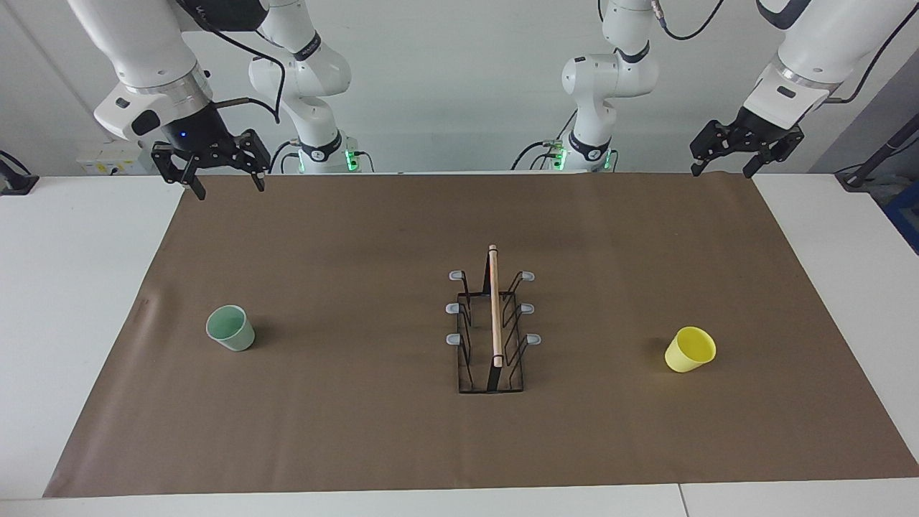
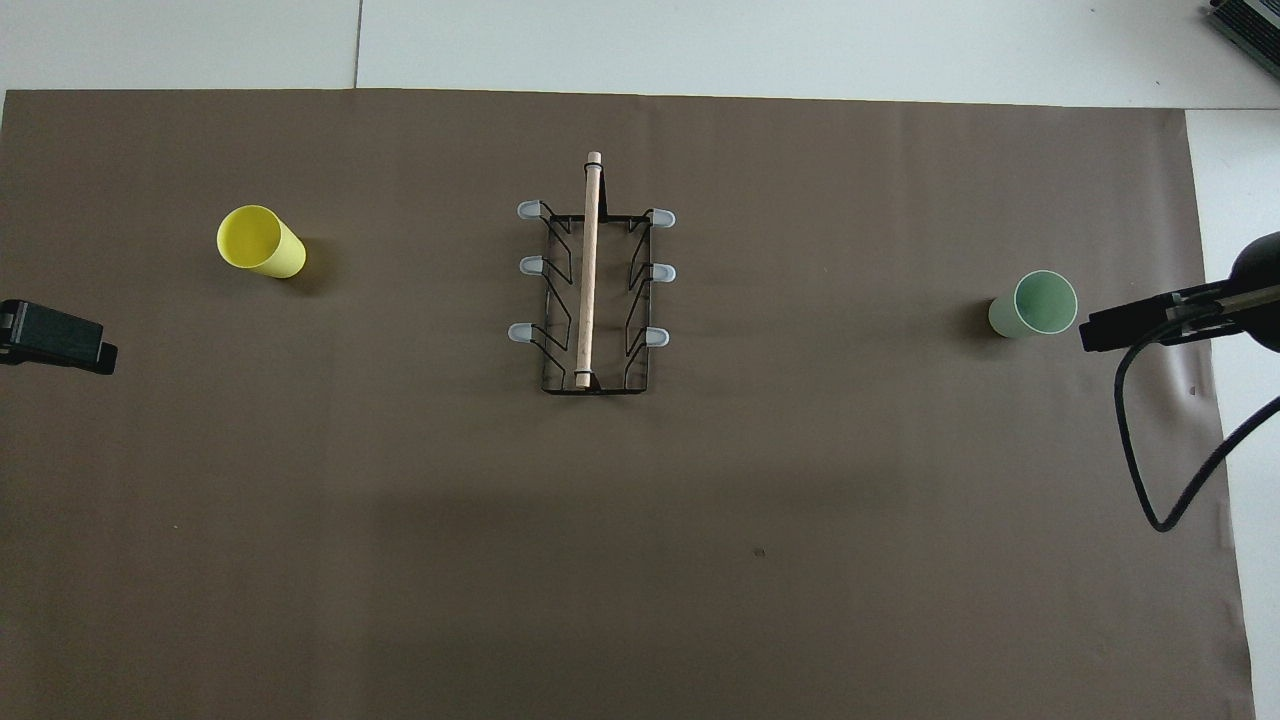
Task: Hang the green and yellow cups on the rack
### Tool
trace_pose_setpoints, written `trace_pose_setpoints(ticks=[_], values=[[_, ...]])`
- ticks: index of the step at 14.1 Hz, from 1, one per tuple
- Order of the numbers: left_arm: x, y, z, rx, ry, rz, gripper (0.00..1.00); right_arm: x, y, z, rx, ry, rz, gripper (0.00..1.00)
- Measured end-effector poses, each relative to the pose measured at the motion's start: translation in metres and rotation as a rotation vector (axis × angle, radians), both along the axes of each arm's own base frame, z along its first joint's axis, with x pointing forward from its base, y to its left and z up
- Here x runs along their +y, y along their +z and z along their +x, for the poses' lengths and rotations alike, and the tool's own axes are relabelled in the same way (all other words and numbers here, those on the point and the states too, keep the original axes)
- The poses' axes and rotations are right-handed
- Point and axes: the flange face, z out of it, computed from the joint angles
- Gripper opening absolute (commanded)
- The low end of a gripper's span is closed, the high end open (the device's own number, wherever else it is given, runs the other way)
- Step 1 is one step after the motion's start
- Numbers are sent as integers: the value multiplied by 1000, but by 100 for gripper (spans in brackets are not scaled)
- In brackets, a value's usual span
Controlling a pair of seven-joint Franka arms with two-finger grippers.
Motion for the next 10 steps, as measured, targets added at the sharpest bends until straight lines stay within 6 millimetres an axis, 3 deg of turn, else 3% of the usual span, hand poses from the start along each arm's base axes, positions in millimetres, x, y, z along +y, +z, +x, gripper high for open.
trace_pose_setpoints(ticks=[7, 10], values=[[0, -7, -1, 21, -1, 1, 100, 0, 0, 2, -13, 0, 0, 100], [11, -13, -3, 38, 29, -4, 100, 1, -11, 10, -40, 9, -26, 100]])
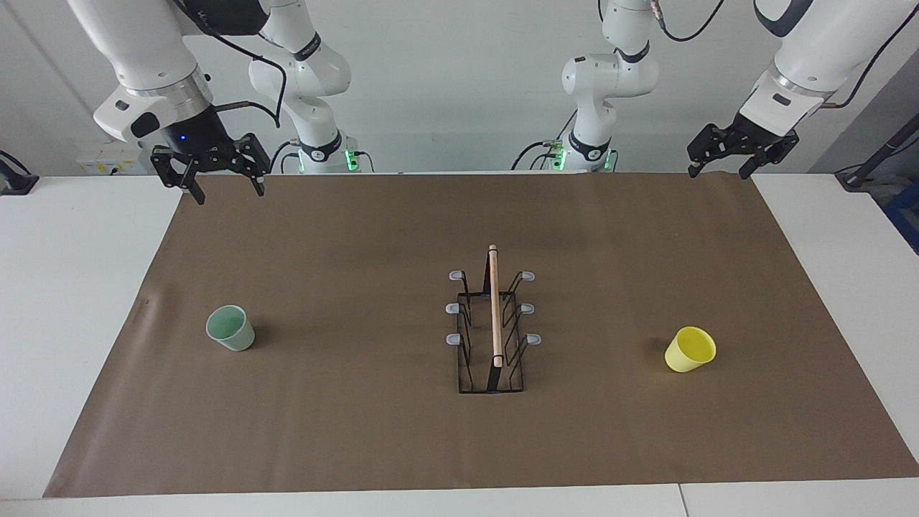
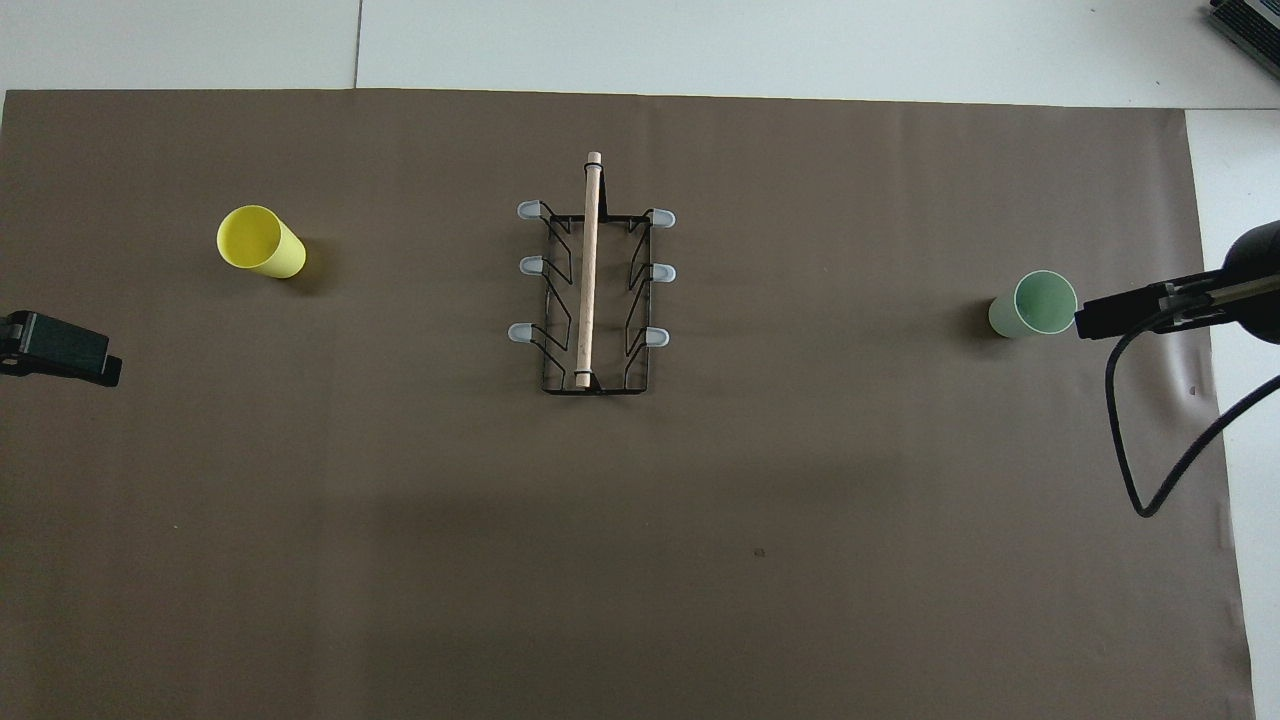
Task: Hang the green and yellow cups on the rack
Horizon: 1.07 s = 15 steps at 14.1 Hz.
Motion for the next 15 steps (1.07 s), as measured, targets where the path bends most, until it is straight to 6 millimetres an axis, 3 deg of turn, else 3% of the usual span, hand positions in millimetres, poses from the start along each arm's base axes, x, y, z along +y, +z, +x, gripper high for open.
trace_pose_setpoints(ticks=[3, 6, 8, 10, 12, 15], values=[[24, -12, -4, 29, 85, -14, 100, 10, -27, 16, 11, 105, -106, 100], [31, -45, 11, 97, 233, 6, 100, 12, -54, 34, 50, 254, -199, 100], [33, -85, 42, 141, 355, 34, 100, 18, -70, 43, 96, 411, -280, 100], [45, -128, 79, 152, 517, 38, 100, 44, -92, 50, 150, 563, -368, 100], [70, -167, 106, 159, 670, -14, 100, 57, -106, 55, 199, 702, -452, 100], [116, -209, 133, 215, 945, -172, 100, 76, -108, 56, 272, 914, -644, 100]])
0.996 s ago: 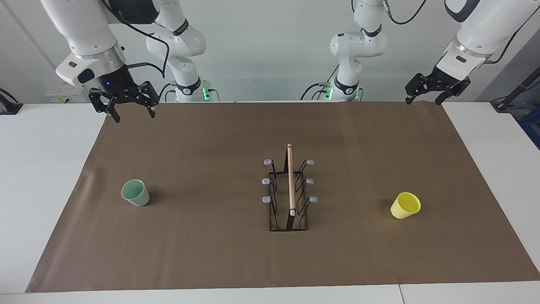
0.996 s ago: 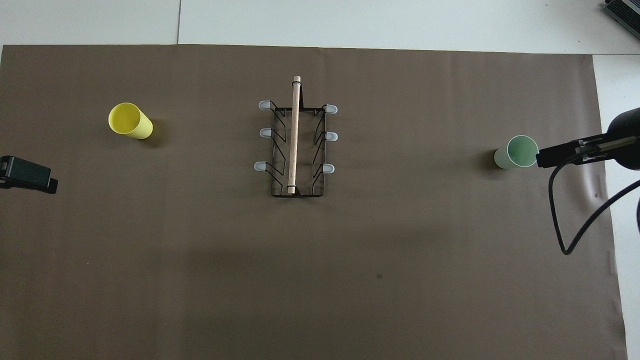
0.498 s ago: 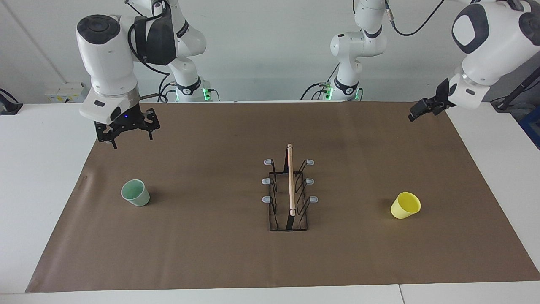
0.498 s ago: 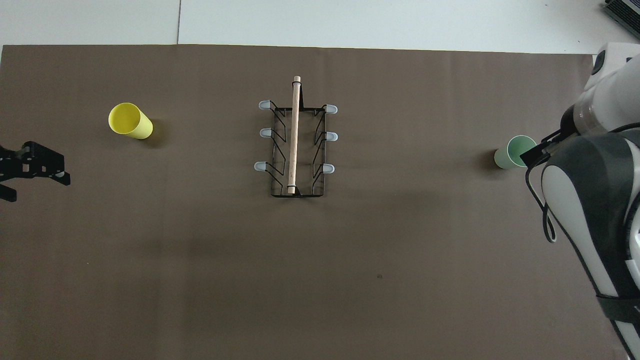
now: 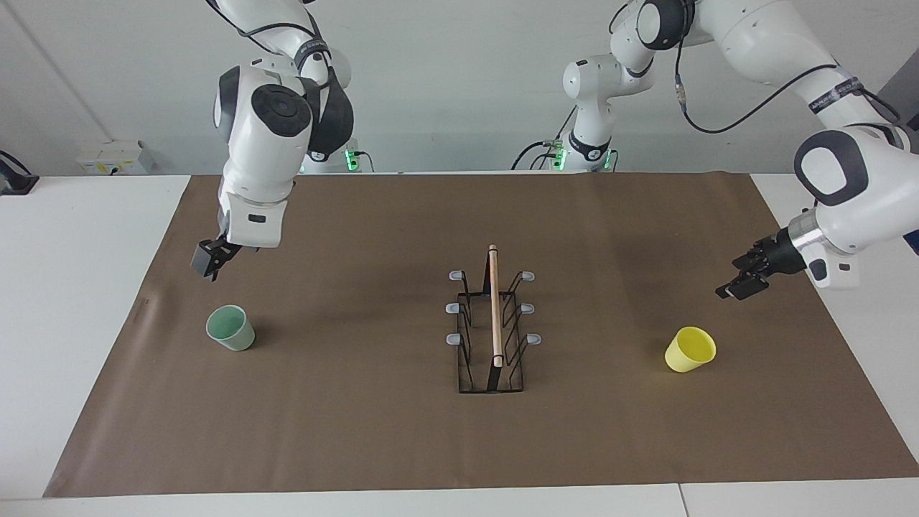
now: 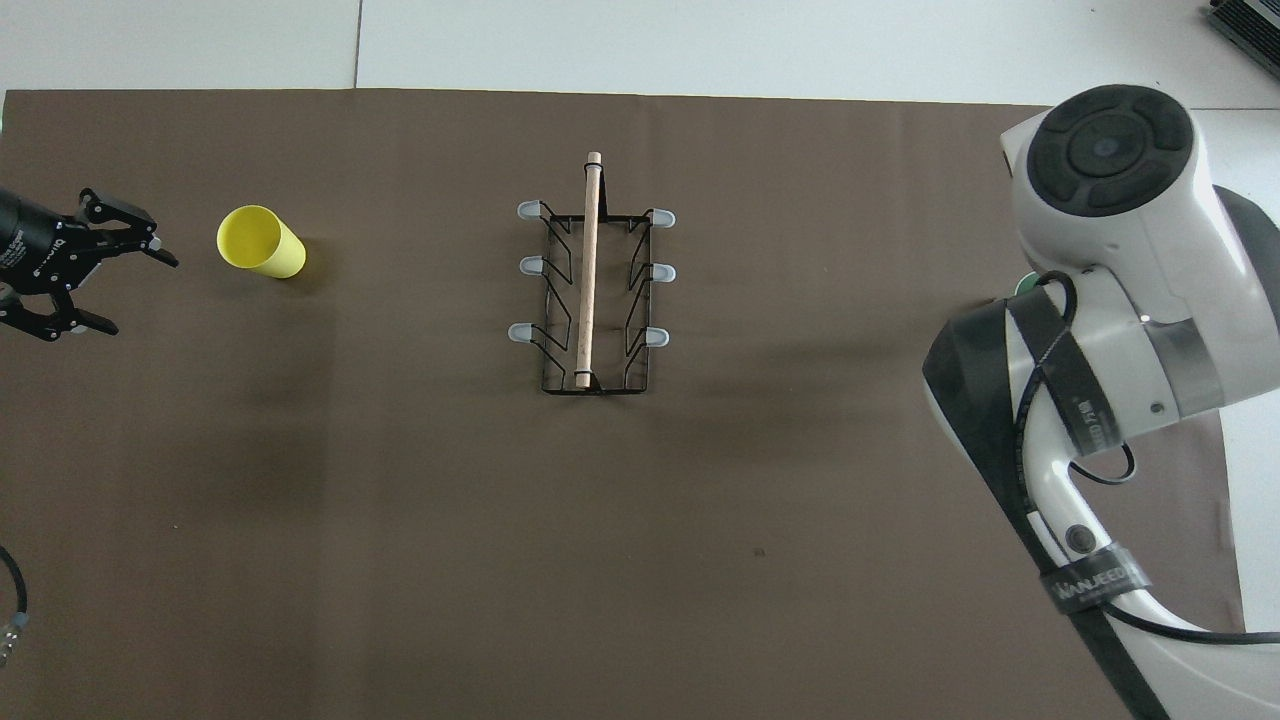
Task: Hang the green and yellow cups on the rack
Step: 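Reach the left gripper to the yellow cup while the right gripper reaches the green cup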
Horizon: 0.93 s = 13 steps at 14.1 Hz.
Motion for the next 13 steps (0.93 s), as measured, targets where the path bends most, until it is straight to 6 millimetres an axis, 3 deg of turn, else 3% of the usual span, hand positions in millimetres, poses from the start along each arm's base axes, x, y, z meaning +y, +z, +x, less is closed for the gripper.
trace_pose_setpoints(ticks=[3, 7, 9, 13], values=[[27, -30, 14, 9, 274, -149, 100, 10, -12, -2, 57, 118, -89, 100], [29, -70, 15, 29, 598, -325, 100, 8, -34, 1, 110, 299, -211, 100], [40, -92, 1, 39, 741, -415, 100, 21, -65, 3, 143, 370, -262, 100], [49, -110, -26, 78, 947, -513, 100, 41, -121, 12, 184, 441, -291, 100]])
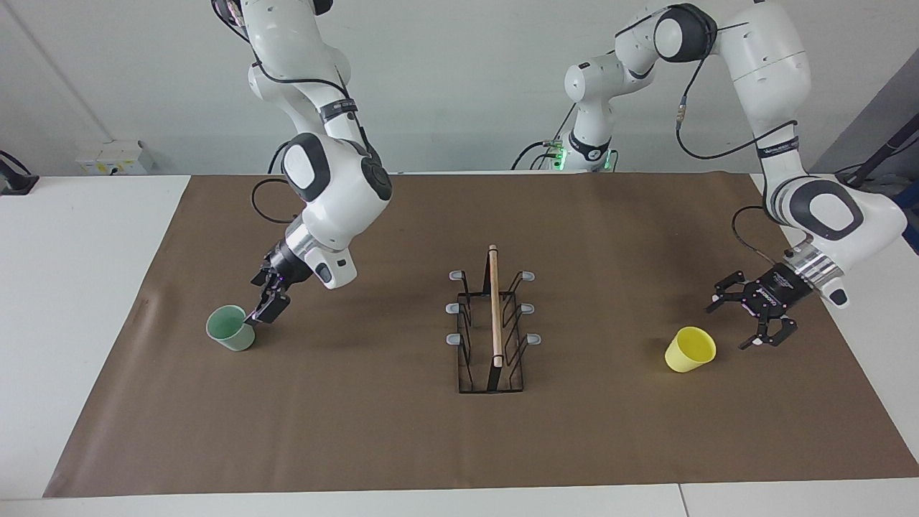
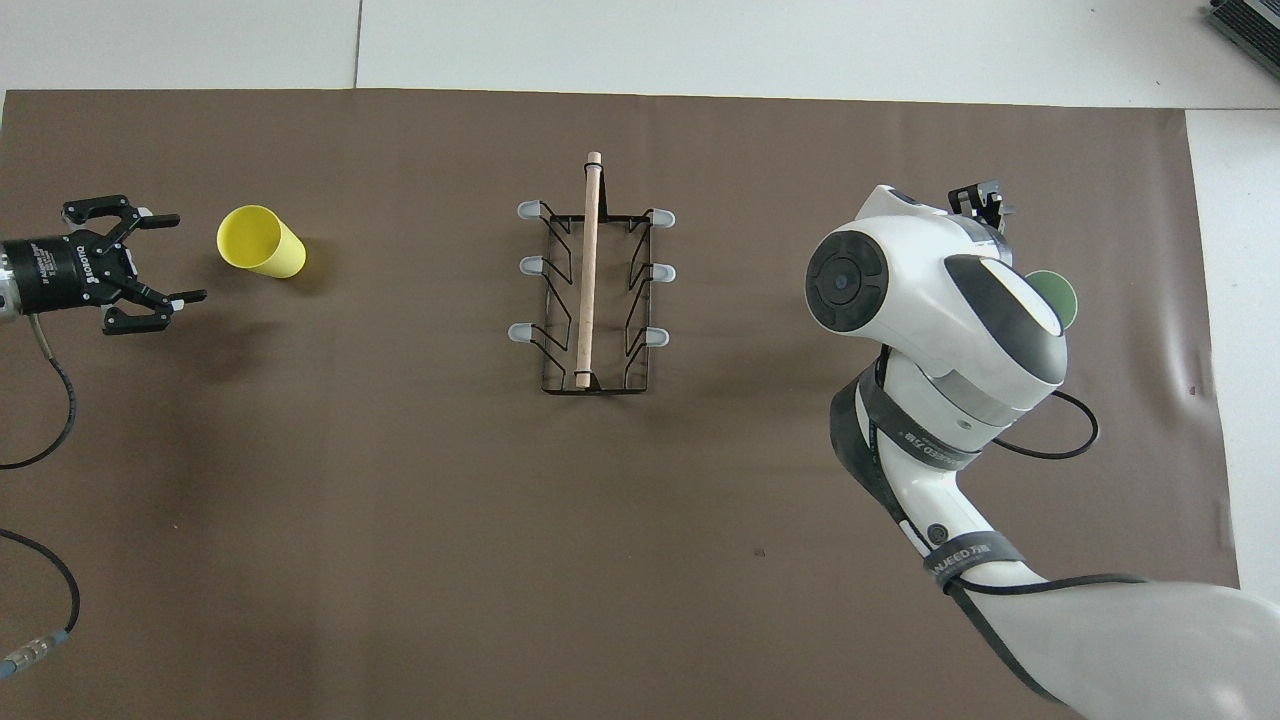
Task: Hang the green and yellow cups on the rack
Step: 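Reach the left gripper to the yellow cup while the right gripper reaches the green cup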
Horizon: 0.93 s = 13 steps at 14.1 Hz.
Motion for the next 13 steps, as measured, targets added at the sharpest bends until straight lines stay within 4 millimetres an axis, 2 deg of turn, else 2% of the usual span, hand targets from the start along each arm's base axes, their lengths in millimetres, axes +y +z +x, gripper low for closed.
trace_pose_setpoints(ticks=[2, 5, 8, 10, 13], values=[[-3, -14, -17, 19, 75, -60, 100, 13, -32, 3, -32, -10, -12, 100], [-7, -19, -27, 24, 130, -92, 100, 28, -86, 1, -46, -25, -40, 100], [-25, -28, -25, 7, 181, -100, 100, 22, -115, 3, -34, 30, -72, 100], [-38, -35, -26, -11, 191, -106, 100, 7, -133, 0, -18, 49, -119, 100], [-34, -51, -31, -43, 207, -120, 100, -17, -155, -11, 8, 60, -160, 100]])
